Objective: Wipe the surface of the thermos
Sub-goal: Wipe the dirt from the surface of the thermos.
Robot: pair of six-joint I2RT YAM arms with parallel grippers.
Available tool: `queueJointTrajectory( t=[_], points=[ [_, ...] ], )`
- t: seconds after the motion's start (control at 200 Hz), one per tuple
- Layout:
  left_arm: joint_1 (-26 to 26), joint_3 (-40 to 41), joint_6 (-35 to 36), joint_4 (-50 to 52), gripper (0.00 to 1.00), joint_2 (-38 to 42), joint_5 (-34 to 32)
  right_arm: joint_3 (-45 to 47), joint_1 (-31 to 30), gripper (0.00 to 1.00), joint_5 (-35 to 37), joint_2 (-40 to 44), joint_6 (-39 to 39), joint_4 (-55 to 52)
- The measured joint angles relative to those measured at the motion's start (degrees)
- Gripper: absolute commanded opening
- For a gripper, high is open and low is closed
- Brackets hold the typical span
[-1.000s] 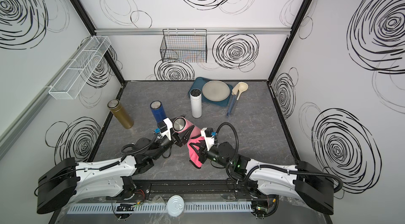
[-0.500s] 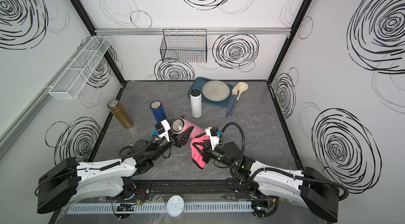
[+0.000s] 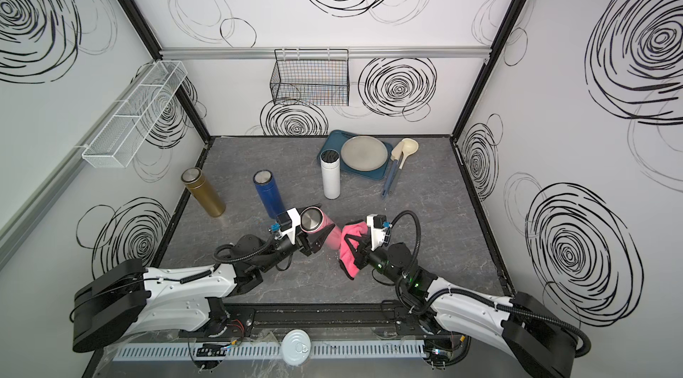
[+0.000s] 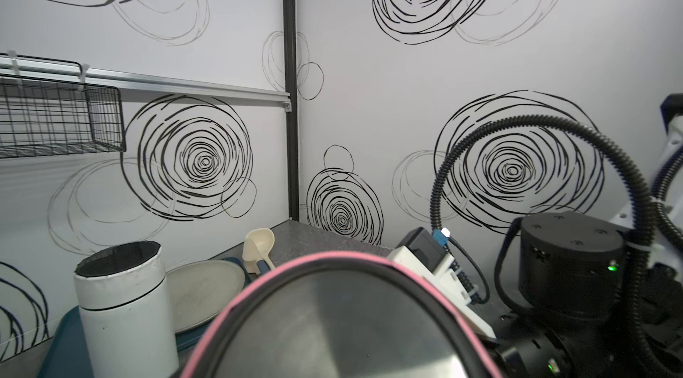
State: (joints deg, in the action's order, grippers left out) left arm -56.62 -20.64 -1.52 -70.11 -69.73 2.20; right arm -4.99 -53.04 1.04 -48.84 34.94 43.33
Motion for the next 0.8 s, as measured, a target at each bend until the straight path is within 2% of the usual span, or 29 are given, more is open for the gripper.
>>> queueJointTrajectory(
  t=[0.255,0.46,0.575,0.801],
  points=[
    [-1.53,0.00,-1.97,-3.26,0.00,-2.49,6.47,-10.34,0.24,0.00,-4.39,3.02,-0.50,2.27],
    [-1.60,0.46,-2.05,-3.45,0.00,-2.64,7.89,-5.49,1.33,0.00,-4.72,-1.92,1.22,7.41],
    [-1.44,0.83,-2.03,-3.17,0.00,-2.69,8.28,-2.10,1.84,0.00,-4.31,-4.15,2.27,5.60],
    [0.44,0.94,-1.99,-4.90,0.00,-2.78,9.79,-4.55,1.40,0.00,-5.60,4.57,1.18,0.85]
  ],
)
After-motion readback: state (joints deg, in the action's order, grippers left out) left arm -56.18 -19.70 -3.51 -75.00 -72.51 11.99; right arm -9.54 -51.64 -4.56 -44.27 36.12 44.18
